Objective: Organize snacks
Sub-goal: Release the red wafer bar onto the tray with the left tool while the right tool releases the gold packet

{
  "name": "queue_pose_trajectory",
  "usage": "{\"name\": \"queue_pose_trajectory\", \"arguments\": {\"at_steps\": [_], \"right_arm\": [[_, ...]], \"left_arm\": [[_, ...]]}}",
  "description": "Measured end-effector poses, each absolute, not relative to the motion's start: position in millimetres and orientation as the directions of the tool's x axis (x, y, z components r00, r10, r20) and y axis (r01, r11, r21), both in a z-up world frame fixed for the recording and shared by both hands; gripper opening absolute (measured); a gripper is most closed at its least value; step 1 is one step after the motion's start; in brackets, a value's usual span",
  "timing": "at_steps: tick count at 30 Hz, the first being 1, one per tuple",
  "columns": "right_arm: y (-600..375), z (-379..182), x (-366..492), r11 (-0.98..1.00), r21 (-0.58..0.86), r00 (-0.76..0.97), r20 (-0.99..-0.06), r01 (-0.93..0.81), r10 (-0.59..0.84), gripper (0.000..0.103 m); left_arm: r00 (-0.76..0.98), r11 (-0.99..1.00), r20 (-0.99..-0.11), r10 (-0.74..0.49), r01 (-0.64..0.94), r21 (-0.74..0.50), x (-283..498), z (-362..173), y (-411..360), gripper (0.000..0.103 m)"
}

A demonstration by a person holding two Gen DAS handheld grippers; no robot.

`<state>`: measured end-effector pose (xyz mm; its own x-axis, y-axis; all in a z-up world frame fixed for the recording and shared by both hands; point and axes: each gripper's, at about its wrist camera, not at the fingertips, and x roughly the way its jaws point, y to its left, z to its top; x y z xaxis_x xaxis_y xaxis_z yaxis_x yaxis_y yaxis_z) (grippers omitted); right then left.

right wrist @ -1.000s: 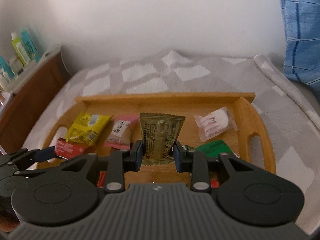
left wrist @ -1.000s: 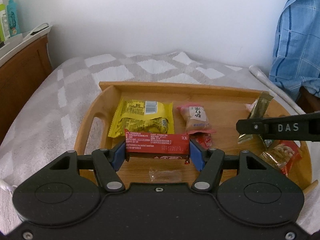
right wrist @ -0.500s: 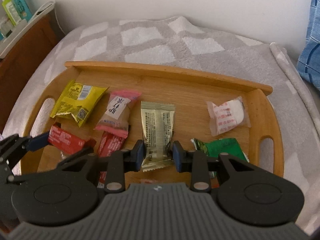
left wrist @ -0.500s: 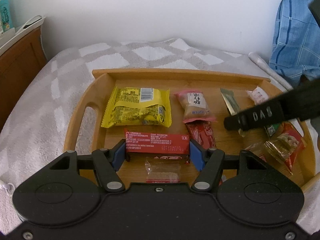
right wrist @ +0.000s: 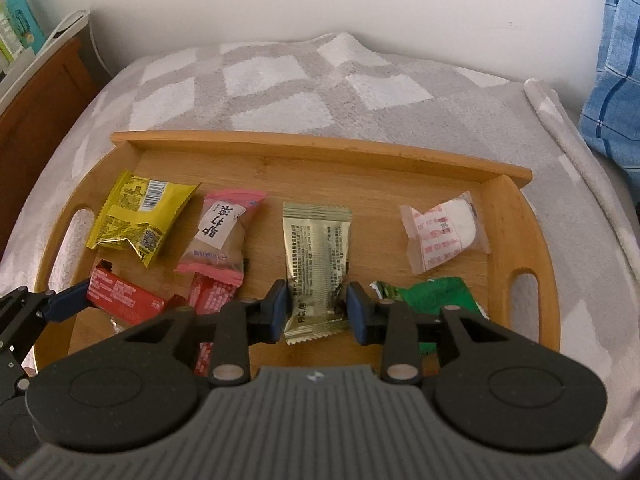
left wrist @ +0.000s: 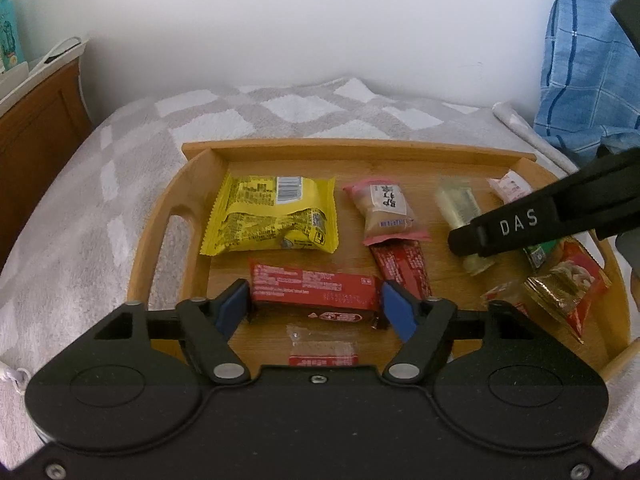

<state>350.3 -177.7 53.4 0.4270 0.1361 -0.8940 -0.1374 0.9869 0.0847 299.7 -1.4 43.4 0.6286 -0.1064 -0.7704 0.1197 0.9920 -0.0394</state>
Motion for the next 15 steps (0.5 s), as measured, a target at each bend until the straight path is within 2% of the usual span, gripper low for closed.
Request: {"name": "queue_pose_trajectory", "arguments": {"at_steps": [3,15], "right_arm": [[-179,58,343,0.985,0.091,0.447,-0.882,-0.144,0.147,0.064],[-187,93,287,0.975,0.13,0.55,-0.809,-0.177,0.208,0.084]], "left_arm": [[0.636,0.992,-0.763,-0.115,0.12,-0.049,296,49,1,0.083],[0.684,0.986,-0.718,-0.13,0.163,-0.023,247,81,3,0.095]]}}
